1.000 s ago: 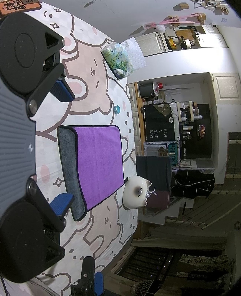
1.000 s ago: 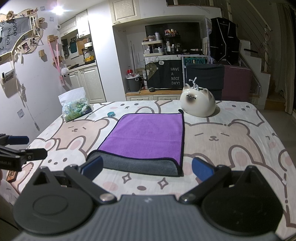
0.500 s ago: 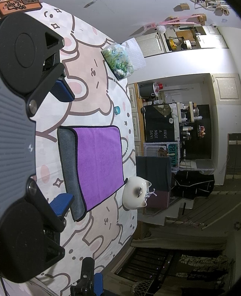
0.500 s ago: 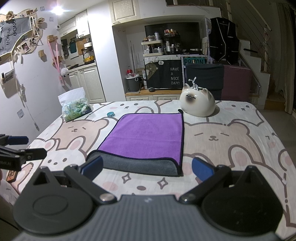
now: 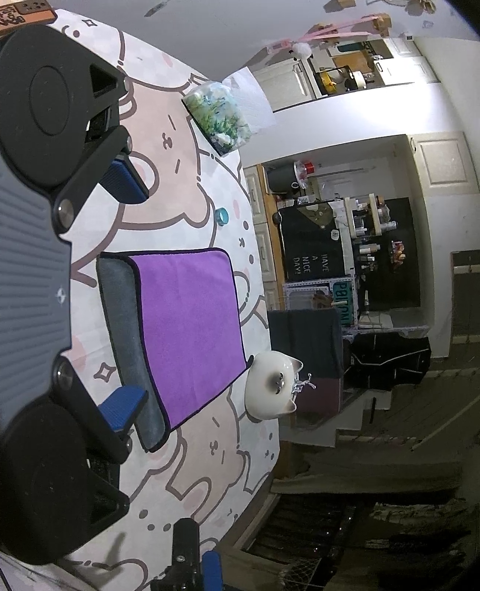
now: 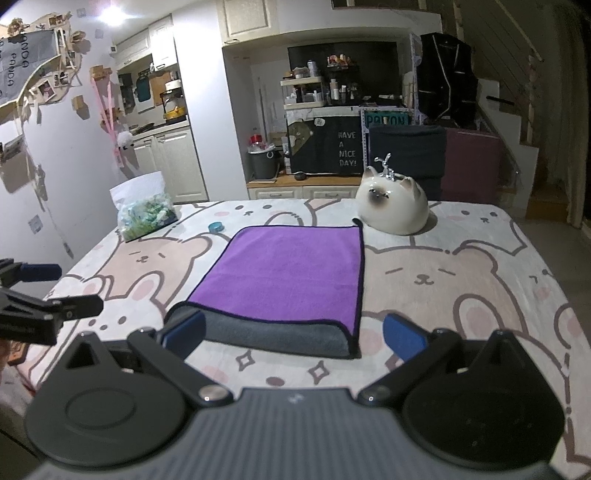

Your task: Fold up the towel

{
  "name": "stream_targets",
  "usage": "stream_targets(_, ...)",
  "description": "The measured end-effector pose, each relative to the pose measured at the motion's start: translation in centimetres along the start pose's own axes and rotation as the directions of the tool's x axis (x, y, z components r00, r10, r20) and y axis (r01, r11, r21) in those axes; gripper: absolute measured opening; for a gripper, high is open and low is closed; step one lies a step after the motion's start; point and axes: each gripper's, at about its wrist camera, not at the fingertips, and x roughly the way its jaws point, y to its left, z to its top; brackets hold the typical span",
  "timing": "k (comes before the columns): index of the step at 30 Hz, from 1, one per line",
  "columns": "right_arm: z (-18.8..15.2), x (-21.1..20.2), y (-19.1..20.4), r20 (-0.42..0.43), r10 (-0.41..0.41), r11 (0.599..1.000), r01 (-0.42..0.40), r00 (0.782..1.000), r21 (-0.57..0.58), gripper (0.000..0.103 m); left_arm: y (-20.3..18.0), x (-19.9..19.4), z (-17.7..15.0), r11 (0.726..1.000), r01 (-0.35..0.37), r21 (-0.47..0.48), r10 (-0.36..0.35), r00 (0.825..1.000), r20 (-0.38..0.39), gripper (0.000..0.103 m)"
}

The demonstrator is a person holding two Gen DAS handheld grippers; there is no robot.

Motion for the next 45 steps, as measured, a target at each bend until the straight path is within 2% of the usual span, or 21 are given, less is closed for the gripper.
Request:
stream_targets(7, 1.2, 1.4, -0.7, 0.0, -0.028, 0.999, 0.028, 1.0, -0.026, 0.103, 1.1, 2.3, 1.2, 0.999, 0.02, -0.048, -0.02, 1.0, -0.004, 0.103)
stream_targets(13, 2.3, 3.1, -1.5, 0.004, -0.02, 1.0, 0.02, 1.0, -0.01, 0.103, 2.1, 5.5, 2.4, 0.999, -0.035, -0.042, 0.035, 0.999, 0.006, 0.103)
stream_targets(21, 2.7, 6.3, -2.9, -0.043, -0.005, 1.0, 0.006, 0.999, 0.017, 0.103, 3.8, 9.4, 2.8, 0.997, -0.063, -0.054, 0.062, 0.998, -0.022, 0.103)
stream_targets(25, 2.8, 8.2, -3.5, -0.067, 0.015, 1.0, -0.014, 0.998, 0.026, 0.103, 4.3, 11.1, 2.7, 0.998, -0.038, -0.044, 0.036, 0.998, -0.047, 0.103)
stream_targets(31, 3.5, 11.9, -5.4, -0.1, 0.106, 0.993, -0.1, 0.989, 0.066, 0.103, 5.3, 13.8, 2.3, 0.996, 0.054, -0.074, -0.061, 0.994, -0.096, 0.103)
stream_targets(32, 3.5, 12.7, -5.9, -0.11, 0.145, 0.988, -0.136, 0.983, 0.078, 0.103, 5.5, 14.1, 2.1, 0.994, 0.07, -0.082, -0.079, 0.992, -0.1, 0.103)
stream_targets(36, 3.4, 14.9, -7.2, -0.136, 0.212, 0.971, -0.193, 0.968, 0.138, 0.103, 5.6, 15.4, 1.7, 0.99, 0.117, -0.082, -0.126, 0.985, -0.117, 0.103)
stream_targets(38, 3.2, 15.9, -8.1, -0.15, 0.274, 0.955, -0.251, 0.95, 0.157, 0.103, 5.6, 16.2, 1.2, 0.989, 0.137, -0.059, -0.144, 0.981, -0.127, 0.103)
stream_targets(40, 2.8, 16.6, -8.6, -0.166, 0.294, 0.951, -0.27, 0.941, 0.153, 0.103, 5.7, 17.2, 0.7, 0.983, 0.177, -0.044, -0.182, 0.971, -0.154, 0.103)
stream_targets(45, 1.7, 17.4, -8.5, -0.192, 0.306, 0.952, -0.298, 0.932, 0.071, 0.103, 6.5, 19.5, -0.5, 0.949, 0.295, -0.112, -0.315, 0.915, -0.253, 0.103)
